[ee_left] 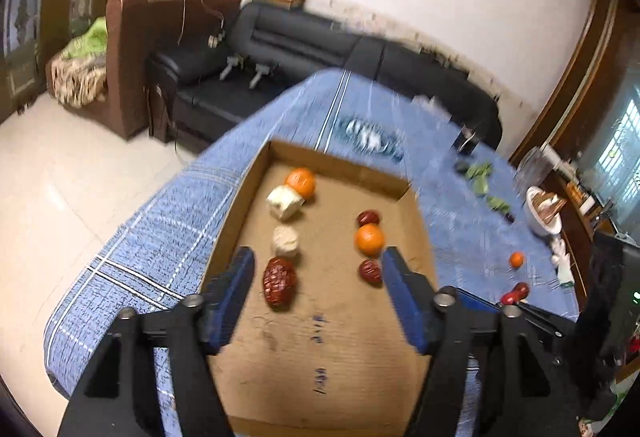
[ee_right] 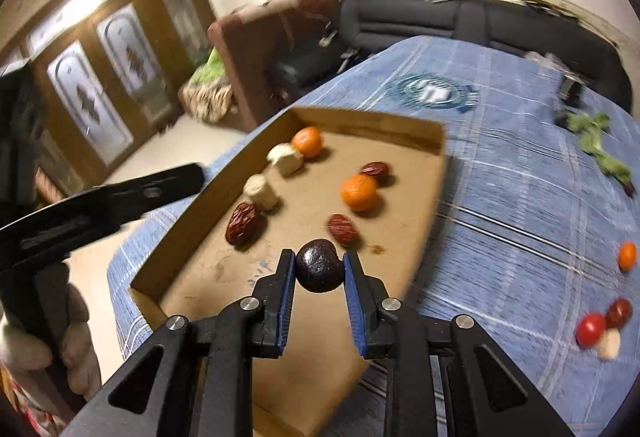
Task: Organize fruits
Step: 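Open the left tool to drop the red date into the box, then carry the dark plum into the box and open the right tool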
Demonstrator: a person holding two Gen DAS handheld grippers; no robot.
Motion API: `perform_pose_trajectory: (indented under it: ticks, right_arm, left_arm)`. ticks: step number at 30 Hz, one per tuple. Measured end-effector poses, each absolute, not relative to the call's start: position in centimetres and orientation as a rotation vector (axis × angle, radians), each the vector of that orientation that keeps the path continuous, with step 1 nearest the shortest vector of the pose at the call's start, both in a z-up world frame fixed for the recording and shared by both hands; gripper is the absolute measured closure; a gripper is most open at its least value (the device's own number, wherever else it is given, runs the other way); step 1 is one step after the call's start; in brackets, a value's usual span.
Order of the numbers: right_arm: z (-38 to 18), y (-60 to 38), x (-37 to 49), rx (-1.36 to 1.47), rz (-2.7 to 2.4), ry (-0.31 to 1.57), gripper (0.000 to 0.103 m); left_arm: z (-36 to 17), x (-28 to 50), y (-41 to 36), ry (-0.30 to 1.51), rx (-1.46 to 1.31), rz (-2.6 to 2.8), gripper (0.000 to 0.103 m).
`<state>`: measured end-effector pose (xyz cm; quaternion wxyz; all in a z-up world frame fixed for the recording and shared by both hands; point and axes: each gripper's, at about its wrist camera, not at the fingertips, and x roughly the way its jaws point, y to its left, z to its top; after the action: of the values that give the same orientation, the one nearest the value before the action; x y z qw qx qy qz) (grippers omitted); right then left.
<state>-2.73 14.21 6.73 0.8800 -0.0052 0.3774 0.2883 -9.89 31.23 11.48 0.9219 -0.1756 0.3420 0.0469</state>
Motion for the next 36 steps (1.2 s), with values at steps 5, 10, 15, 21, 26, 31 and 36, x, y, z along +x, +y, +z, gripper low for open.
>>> perform_pose_trajectory:
  ticks: [5, 10, 15, 21, 26, 31, 36]
  right_arm:
    - [7.7, 9.6, -4.0, 0.055, 0.497, 0.723, 0.072]
    - [8.9, 4.6, -6.5, 0.026, 0.297, 0.585, 0.055]
    - [8.7, -1.6, -7.8, 0.095, 0.178, 0.550, 0.047]
    - [7.2, -8.5, -8.2, 0.273, 0.134, 0.623, 0.047]
    - [5.9, -10.4, -8.4, 0.294, 0.121, 0.676, 0.047]
    - [5.0, -9.2, -8.1, 0.282, 0.195, 0.714, 0.047]
    - [4.9, -6.0, -7.2, 0.223, 0.298, 0.761, 0.047]
  left_arm:
    - [13.1, -11.7, 28.0, 0.601, -0.357, 0.069, 0.012]
    - [13.5, -11.9, 23.8, 0.611, -0.312, 0.006, 0.012]
    - [12.8, -11.6, 20.0, 0.651, -0.254, -0.047, 0.012]
    - [11.5, -11.2, 18.6, 0.702, -0.266, -0.082, 0.012]
    - [10.1, -10.6, 16.5, 0.758, -0.237, -0.116, 0.012]
    - [9.3, -10.4, 12.6, 0.805, -0.191, -0.207, 0.012]
    - [8.7, -11.1, 11.5, 0.812, -0.151, -0.261, 0.012]
